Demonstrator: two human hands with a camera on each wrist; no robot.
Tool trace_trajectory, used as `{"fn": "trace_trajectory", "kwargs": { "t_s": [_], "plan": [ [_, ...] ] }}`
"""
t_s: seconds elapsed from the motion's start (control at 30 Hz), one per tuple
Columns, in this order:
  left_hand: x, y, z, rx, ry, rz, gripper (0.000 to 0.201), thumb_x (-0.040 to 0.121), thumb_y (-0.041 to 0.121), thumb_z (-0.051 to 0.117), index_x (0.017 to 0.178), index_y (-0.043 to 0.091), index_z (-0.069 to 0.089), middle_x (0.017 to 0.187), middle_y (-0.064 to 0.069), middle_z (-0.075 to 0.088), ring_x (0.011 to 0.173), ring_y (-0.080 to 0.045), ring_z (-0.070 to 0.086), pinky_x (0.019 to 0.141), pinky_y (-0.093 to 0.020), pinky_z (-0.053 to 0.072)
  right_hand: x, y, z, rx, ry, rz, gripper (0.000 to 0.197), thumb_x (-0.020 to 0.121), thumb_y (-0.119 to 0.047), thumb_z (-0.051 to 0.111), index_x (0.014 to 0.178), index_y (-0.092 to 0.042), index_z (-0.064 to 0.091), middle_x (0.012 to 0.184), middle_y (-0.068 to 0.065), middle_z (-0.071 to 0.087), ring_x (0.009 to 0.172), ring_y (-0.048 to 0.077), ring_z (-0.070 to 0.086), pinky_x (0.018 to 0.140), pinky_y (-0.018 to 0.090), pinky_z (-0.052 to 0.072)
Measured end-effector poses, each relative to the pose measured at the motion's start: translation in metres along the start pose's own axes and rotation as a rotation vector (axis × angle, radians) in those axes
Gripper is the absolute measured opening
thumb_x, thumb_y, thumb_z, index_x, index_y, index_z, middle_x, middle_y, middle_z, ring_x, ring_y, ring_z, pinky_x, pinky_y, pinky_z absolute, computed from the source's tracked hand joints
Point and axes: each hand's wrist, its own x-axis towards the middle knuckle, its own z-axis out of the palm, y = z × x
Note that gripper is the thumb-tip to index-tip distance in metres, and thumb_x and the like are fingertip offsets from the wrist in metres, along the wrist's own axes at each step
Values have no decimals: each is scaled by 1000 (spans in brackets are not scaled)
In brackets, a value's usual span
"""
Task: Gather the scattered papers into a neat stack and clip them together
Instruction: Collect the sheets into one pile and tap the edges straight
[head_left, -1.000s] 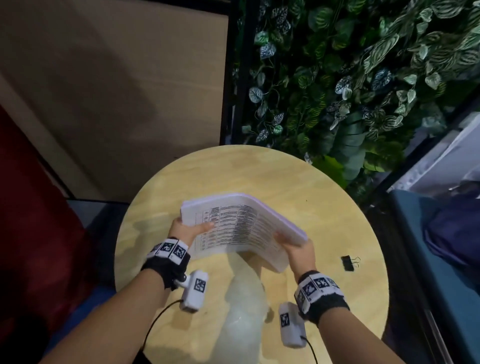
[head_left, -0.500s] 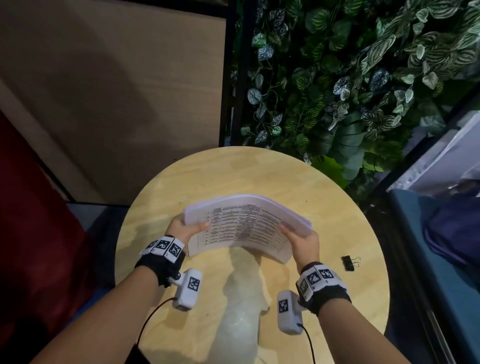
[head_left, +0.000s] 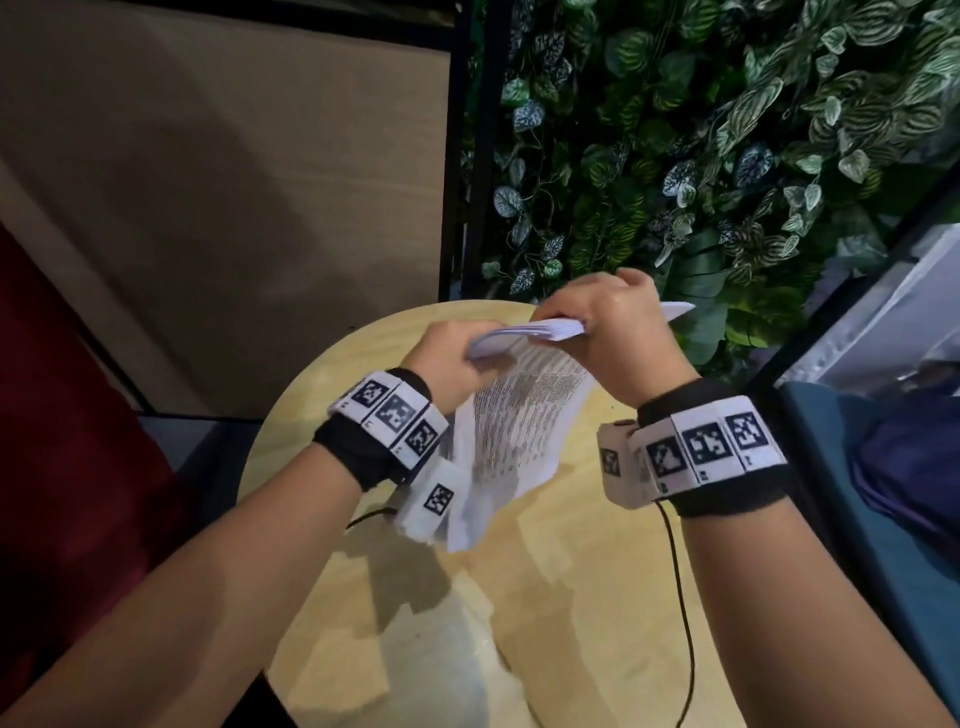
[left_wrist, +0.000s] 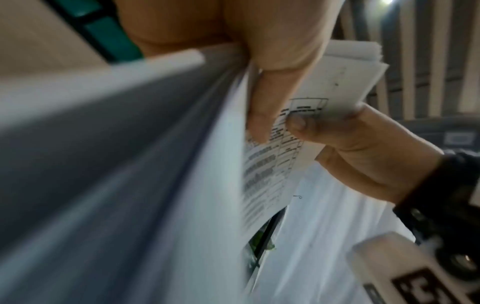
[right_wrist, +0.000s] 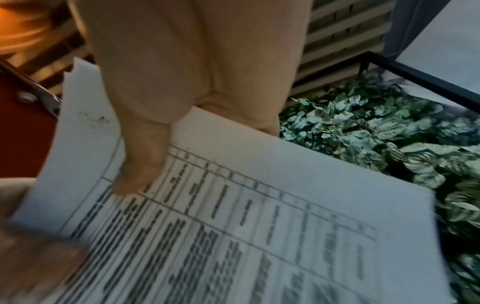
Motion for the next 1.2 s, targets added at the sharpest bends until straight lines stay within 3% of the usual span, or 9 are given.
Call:
{"fn": "trace_trajectory", "kwargs": {
  "t_s": [0.07, 0.13, 0.23, 0.33, 0.5, 0.63, 0.83, 1.03, 1.2],
  "plan": [
    [3, -8, -3, -145, 84, -112, 6, 83, 8, 66, 87, 10, 69, 75, -1, 64, 75, -15, 55, 74, -29, 44, -9, 8, 4, 7, 167, 155, 48, 71, -34, 73, 117, -21, 62, 121, 2, 62, 128, 26, 45, 105, 60, 25],
    [3, -19, -13, -286, 141, -221, 17, 80, 6, 68, 96, 3, 68, 77, 3, 63, 75, -14, 60, 76, -28, 49, -22, 22, 6, 130, 419, 393, 90, 65, -42, 78, 141, -19, 36, 144, 7, 37, 138, 24, 28, 111, 53, 23],
    [1, -33, -27, -438, 110, -297, 31, 67, 12, 78, 96, 12, 68, 92, -3, 68, 95, -25, 64, 91, -40, 51, -42, 41, 18, 823, 420, 764, 117, 53, -47, 85, 147, -16, 23, 147, 8, 34, 136, 20, 34, 113, 48, 29],
    [2, -37, -22, -449, 79, -351, 13, 76, 6, 71, 82, 16, 65, 86, -4, 66, 87, -25, 63, 94, -43, 49, -53, 43, 28, 1239, 159, 820, 89, 54, -46, 85, 128, -9, 53, 123, 11, 63, 114, 27, 60, 102, 53, 43],
    [-1, -33, 1, -309, 260, -362, 29, 87, 14, 61, 112, 0, 63, 94, -9, 62, 89, -24, 59, 80, -29, 45, -50, 19, 46, 959, 264, 811, 3, 86, -21, 64, 84, -22, 65, 96, 20, 68, 88, 27, 64, 86, 54, 52],
    [-18, -45, 20, -358, 293, -424, 28, 86, 12, 62, 111, 0, 63, 90, -5, 62, 88, -21, 57, 77, -24, 42, -72, 10, 74, 975, 307, 859, 10, 87, -19, 63, 80, -26, 63, 85, 7, 66, 84, 24, 61, 81, 48, 52],
    [-47, -90, 34, -265, -12, -647, 60, 69, 19, 79, 123, 7, 55, 120, -11, 63, 117, -27, 56, 100, -36, 43, -122, 9, 115, 964, -123, 958, 36, 76, -13, 75, 110, -8, 65, 92, -3, 68, 85, 6, 64, 83, 35, 57],
    [-38, -91, 8, -329, 118, -518, 38, 68, 9, 78, 102, 15, 62, 84, 8, 63, 82, -11, 61, 81, -30, 54, -112, 16, 98, 1070, 182, 935, 74, 40, -55, 86, 101, -19, 66, 87, -5, 74, 82, 8, 70, 65, 19, 55],
    [-37, -87, 9, -439, 283, -264, 52, 63, -9, 78, 95, 27, 57, 91, 7, 65, 77, 8, 64, 65, -4, 51, -93, 11, 88, 1096, 467, 858, 49, 61, -64, 66, 99, -34, 61, 102, 9, 65, 92, 20, 60, 81, 32, 47]
  ]
}}
